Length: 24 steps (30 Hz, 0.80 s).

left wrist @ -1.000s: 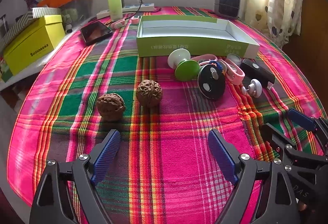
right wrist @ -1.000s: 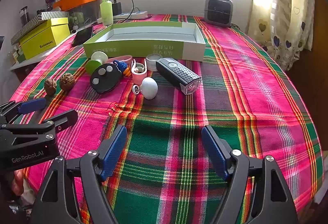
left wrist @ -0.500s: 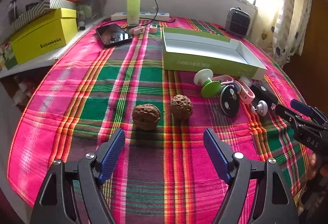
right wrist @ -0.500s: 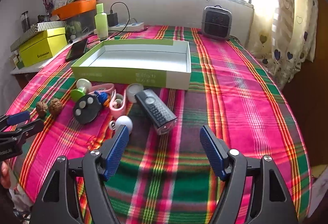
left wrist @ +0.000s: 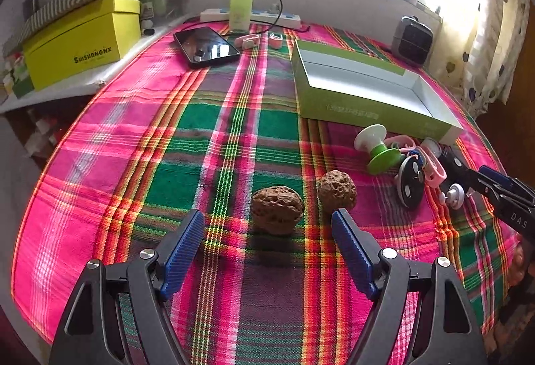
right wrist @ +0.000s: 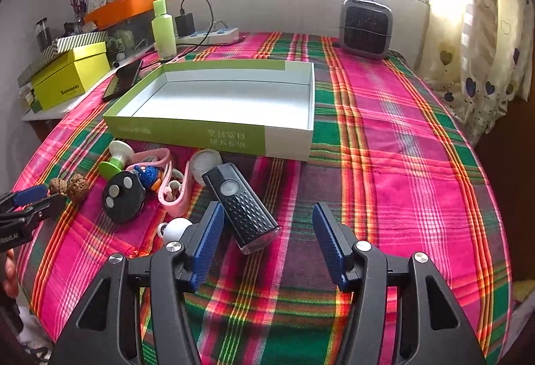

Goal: Organize objects
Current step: 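Grasp the black flashlight with the right tool while the left tool grasps a walnut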

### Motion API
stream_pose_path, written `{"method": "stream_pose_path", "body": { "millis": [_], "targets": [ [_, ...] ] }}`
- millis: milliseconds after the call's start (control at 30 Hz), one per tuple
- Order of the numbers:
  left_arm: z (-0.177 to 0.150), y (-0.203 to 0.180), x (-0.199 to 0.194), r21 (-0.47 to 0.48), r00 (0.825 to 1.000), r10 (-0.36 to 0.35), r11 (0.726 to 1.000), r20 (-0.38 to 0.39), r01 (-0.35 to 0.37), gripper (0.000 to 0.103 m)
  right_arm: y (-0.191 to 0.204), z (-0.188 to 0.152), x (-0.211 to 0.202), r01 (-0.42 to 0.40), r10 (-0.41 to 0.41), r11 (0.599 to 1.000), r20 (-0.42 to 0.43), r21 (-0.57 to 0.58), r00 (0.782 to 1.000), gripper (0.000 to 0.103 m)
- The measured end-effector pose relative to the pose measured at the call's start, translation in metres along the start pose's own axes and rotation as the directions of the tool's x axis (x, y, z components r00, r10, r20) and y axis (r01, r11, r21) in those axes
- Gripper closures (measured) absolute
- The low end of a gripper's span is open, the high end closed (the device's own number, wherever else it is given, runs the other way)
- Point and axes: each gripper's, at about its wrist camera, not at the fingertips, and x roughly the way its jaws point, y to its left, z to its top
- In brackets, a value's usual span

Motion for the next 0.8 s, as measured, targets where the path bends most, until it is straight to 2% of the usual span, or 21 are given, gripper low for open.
{"method": "stream_pose_path", "body": {
  "millis": [300,567,700,800],
  "targets": [
    [0.005,0.001,0.007,0.005,0.999,0.035,0.999,-0.012,-0.035,0.039,0.004,0.005,0.012,-0.058,0.057,0.998,-0.032,-0.029,0.998,0.054],
    [0.008,0.000,0.011,0.017,0.998,0.064,0.998,-0.007,-0.064,0.043,0.006,0.010,0.023,-0.098,0.095,0.994,-0.069,-0.047,0.993,0.061],
    [0.010,0.000,0.012,0.020,0.997,0.075,0.997,-0.005,-0.075,0.052,0.006,0.011,0.025,-0.111,0.107,0.993,-0.077,-0.047,0.991,0.074],
    [0.012,0.001,0.013,0.016,0.996,0.084,0.996,-0.004,-0.084,0.059,0.007,0.011,0.026,-0.112,0.108,0.993,-0.079,-0.047,0.991,0.075]
  ]
}}
